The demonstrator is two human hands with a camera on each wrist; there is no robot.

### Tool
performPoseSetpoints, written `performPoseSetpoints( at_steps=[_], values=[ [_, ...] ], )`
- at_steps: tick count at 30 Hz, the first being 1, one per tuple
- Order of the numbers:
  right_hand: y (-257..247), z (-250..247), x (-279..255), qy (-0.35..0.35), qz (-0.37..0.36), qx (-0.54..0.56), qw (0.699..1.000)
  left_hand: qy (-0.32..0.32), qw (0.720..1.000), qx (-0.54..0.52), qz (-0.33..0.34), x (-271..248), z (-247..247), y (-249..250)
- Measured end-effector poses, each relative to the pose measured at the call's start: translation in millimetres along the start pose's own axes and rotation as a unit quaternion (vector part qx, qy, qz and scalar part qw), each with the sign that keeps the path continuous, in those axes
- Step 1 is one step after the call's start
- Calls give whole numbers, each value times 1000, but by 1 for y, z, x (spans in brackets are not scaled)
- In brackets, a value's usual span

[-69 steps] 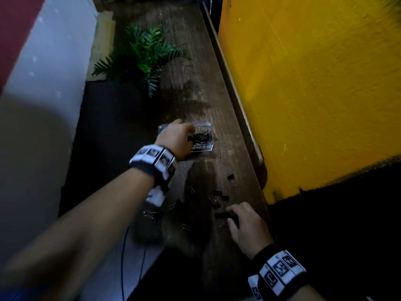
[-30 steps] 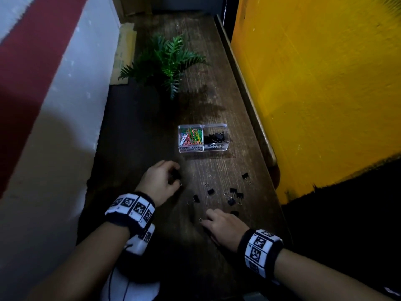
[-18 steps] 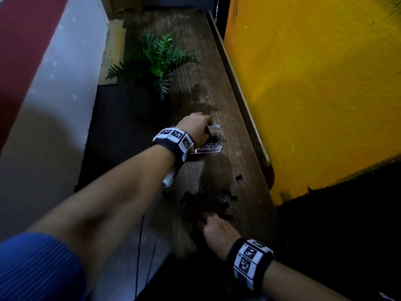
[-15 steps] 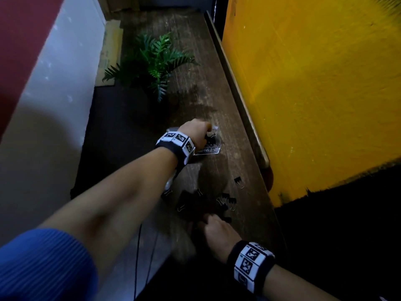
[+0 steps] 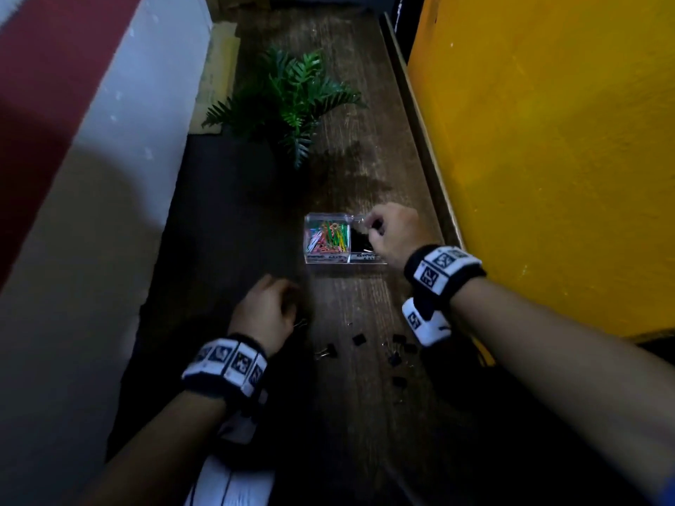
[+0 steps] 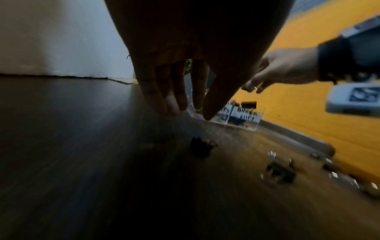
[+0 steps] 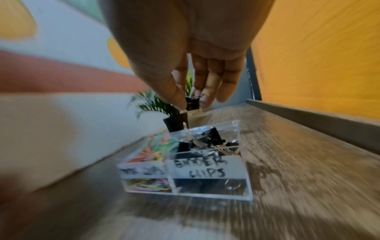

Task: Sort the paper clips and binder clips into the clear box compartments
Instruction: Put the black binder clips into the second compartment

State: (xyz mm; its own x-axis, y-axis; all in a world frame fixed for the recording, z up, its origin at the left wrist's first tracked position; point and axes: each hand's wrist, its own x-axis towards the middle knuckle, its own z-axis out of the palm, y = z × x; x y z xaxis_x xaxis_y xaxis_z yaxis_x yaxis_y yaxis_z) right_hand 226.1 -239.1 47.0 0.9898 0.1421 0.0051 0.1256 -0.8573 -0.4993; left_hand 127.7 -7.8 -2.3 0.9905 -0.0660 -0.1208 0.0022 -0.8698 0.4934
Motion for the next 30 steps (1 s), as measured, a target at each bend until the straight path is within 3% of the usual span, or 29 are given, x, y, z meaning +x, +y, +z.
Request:
performPoseSetpoints(
  at_steps=[4, 7, 9, 13, 21, 30],
  values=[
    [3, 7, 24, -62, 21, -33, 997, -112, 992, 54, -21, -18, 16, -13],
    [6, 9, 24, -82, 20, -61, 995, -115, 992, 59, -6, -17, 23, -14],
    [6, 6, 14, -55, 12, -62, 996, -115, 992, 59, -1, -15, 25, -13],
    [11, -4, -43, 8, -13, -10, 1000, -108, 992, 61, 10, -18, 25, -14],
    [30, 32, -207, -84, 124, -44, 988, -124, 987, 88, 41, -41, 26, -16],
    [25, 59, -220, -84, 122, -79, 986, -141, 984, 94, 60, -43, 21, 8]
  ],
)
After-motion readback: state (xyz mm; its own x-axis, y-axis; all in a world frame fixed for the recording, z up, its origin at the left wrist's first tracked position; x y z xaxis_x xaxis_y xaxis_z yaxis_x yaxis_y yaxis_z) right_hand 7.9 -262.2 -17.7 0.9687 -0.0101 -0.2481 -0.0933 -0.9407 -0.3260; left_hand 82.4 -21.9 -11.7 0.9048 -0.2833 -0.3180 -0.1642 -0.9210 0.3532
